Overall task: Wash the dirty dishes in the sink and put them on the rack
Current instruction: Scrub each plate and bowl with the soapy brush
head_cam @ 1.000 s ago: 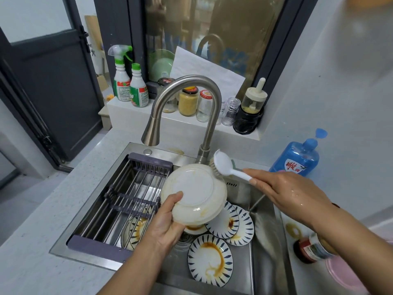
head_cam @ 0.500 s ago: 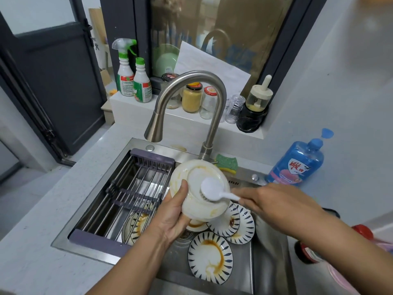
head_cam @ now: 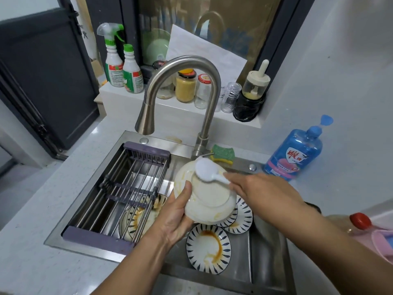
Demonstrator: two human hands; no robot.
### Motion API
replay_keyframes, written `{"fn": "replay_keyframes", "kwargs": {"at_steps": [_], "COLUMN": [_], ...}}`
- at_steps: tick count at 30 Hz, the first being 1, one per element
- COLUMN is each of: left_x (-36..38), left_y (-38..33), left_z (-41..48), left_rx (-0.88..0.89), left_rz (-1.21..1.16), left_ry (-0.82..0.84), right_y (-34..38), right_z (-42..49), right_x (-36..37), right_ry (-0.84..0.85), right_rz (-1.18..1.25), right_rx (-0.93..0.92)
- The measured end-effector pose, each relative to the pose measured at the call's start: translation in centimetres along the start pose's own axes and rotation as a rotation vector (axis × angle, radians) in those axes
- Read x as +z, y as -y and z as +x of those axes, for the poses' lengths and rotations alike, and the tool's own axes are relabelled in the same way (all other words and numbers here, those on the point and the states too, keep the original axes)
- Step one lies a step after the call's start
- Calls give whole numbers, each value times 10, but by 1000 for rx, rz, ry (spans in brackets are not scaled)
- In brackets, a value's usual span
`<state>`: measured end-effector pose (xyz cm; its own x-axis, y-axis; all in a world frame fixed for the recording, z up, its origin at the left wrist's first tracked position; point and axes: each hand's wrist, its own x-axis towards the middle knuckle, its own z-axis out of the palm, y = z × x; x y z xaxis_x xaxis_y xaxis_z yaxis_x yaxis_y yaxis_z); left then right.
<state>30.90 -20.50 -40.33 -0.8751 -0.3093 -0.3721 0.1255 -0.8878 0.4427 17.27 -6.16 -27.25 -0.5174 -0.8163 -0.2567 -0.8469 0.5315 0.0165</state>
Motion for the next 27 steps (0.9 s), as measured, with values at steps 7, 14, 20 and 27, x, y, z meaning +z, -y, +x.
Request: {"fn": "replay_keyframes", "kwargs": {"at_steps": [7,14,20,27], "left_x": [-3,-28,-49,-53], "left_y": [4,50,80,94], "left_z": [9,8,5,12], "left_rx": [122,454,441,88], "left_rz": [337,1571,1946,2171], "left_ry": [-61,100,80,3], "right_y": [-18,-6,6,16], "right_z": [14,26,35,55], "right_x": [37,85,139,170], "right_ry": [-155,1,170,201], "right_rz": [785,1231,1322,1393], "right_rx": [317,562,659,705]}}
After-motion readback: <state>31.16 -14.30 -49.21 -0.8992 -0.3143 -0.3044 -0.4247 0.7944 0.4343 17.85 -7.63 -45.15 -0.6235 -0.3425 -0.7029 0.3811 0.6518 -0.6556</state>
